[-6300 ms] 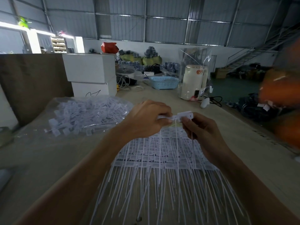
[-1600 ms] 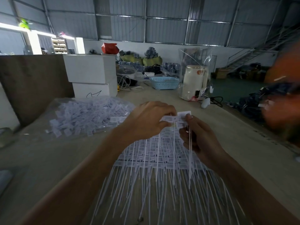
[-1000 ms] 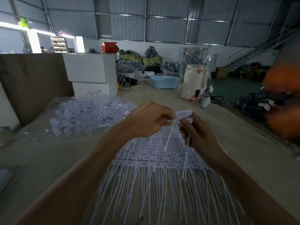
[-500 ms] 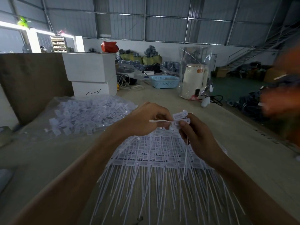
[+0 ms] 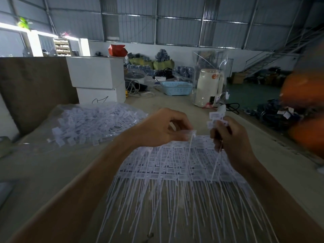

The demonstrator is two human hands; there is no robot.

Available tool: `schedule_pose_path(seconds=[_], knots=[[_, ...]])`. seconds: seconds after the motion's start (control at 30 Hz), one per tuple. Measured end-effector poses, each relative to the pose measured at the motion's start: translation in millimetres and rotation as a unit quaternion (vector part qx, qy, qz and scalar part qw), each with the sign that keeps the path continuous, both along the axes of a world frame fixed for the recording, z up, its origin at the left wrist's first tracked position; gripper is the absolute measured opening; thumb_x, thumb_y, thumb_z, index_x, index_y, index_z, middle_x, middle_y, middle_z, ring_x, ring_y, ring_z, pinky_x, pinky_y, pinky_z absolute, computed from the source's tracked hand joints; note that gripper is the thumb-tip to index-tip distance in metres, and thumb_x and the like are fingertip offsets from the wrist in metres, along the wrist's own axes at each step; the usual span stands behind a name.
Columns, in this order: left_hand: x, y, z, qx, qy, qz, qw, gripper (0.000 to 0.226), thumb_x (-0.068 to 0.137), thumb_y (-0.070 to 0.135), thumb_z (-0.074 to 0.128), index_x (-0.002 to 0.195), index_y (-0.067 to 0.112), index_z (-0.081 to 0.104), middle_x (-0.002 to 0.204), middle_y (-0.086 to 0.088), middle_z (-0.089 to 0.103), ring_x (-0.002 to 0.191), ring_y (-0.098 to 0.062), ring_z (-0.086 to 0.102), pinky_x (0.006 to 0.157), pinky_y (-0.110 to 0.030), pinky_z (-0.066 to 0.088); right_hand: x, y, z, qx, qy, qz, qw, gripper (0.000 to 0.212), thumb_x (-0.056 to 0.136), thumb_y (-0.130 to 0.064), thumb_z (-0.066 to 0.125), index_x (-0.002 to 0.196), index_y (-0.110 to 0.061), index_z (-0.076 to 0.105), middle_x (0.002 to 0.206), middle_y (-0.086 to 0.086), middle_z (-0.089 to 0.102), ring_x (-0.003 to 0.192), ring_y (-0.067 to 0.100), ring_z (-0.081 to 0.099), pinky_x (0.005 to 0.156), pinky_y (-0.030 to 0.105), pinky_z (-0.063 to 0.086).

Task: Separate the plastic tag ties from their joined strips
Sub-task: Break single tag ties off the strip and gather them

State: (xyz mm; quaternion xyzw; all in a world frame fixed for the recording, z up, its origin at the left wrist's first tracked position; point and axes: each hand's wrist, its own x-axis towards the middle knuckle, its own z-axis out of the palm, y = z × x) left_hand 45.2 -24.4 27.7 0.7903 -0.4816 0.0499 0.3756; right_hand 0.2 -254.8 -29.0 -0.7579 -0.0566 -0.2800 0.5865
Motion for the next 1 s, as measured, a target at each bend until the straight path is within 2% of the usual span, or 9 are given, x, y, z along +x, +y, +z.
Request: schedule_pose_path(seconds=[0.13,0.27,0.33,0.4,0.5,0.6,0.73,0.87,1.0], knots=[[-4,-8,0,-0.020,-0.079,0.069,0.994,0.025,0.074,0.025,0.086,0.096,0.020,0.076,0.087,0.010,0.070,0.080,-0.003,0.062,0.069,-0.012,0.047,-3,7,-1,0.041,0.052,0.100,0.993,0.020,0.104,-0.019,0.048,0.098,-0.006,0.063,0.075,0.009,0.069,0.052,0.019,0.054,0.046,0.031,0.048],[-5,-12,-5,-0.008,-0.169,0.086,0.982,0.029,0.073,0.022,0.085,0.099,0.014,0.075,0.089,-0.001,0.064,0.082,-0.015,0.056,0.075,-0.037,0.049,-10,36,-6,0.115,0.065,0.249,0.959,0.033,0.102,-0.029,0.047,0.097,-0.003,0.066,0.076,0.014,0.063,0.045,0.017,0.047,0.042,0.027,0.044],[-3,-10,-5,-0.029,-0.174,0.088,0.980,0.030,0.073,0.020,0.085,0.100,0.013,0.076,0.089,0.000,0.064,0.081,-0.012,0.056,0.074,-0.036,0.049,-13,40,-3,0.155,0.072,0.281,0.944,0.041,0.104,-0.035,0.043,0.098,-0.001,0.067,0.076,0.016,0.061,0.043,0.016,0.042,0.041,0.025,0.041],[-1,-9,-6,-0.033,-0.176,0.079,0.981,0.033,0.072,0.021,0.085,0.103,0.013,0.077,0.089,0.001,0.064,0.080,-0.008,0.056,0.073,-0.028,0.047,-14,40,-1,0.141,0.071,0.273,0.949,0.046,0.104,-0.036,0.042,0.099,0.004,0.063,0.076,0.015,0.060,0.043,0.017,0.038,0.041,0.024,0.038],[-2,-12,-10,-0.004,-0.180,0.066,0.981,0.033,0.076,0.025,0.083,0.108,0.018,0.076,0.092,0.006,0.061,0.082,-0.003,0.053,0.072,-0.018,0.044,-15,42,-3,0.087,0.058,0.234,0.967,0.036,0.103,-0.030,0.048,0.092,0.002,0.058,0.071,0.010,0.055,0.044,0.016,0.033,0.040,0.023,0.033],[-2,-14,-10,0.002,-0.170,0.065,0.983,0.043,0.081,0.029,0.080,0.121,0.020,0.069,0.098,0.007,0.063,0.087,-0.001,0.054,0.075,-0.009,0.040,-13,40,-3,0.118,0.057,0.215,0.968,0.027,0.101,-0.026,0.054,0.091,-0.001,0.058,0.064,0.006,0.050,0.042,0.012,0.030,0.039,0.022,0.029],[3,-6,-6,0.038,-0.159,0.092,0.982,0.052,0.084,0.028,0.077,0.132,0.022,0.060,0.109,0.009,0.063,0.095,-0.001,0.054,0.082,-0.014,0.040,-13,32,0,0.174,0.067,0.209,0.960,0.020,0.098,-0.027,0.057,0.091,-0.008,0.058,0.071,0.009,0.048,0.047,0.012,0.025,0.040,0.023,0.024],[3,-6,-10,0.099,-0.224,0.151,0.958,0.040,0.090,0.032,0.069,0.128,0.024,0.061,0.118,0.008,0.064,0.107,-0.009,0.053,0.086,-0.025,0.037,-13,33,0,0.228,0.073,0.243,0.940,0.018,0.101,-0.024,0.054,0.087,-0.013,0.058,0.069,0.004,0.048,0.046,0.008,0.026,0.038,0.018,0.026],[3,-2,-11,0.098,-0.231,0.169,0.953,0.025,0.096,0.036,0.059,0.117,0.026,0.066,0.111,0.009,0.069,0.099,-0.016,0.062,0.076,-0.032,0.048,-15,33,2,0.156,0.034,0.208,0.965,0.024,0.098,-0.025,0.056,0.094,-0.001,0.055,0.067,0.009,0.042,0.046,0.013,0.024,0.039,0.023,0.021]])
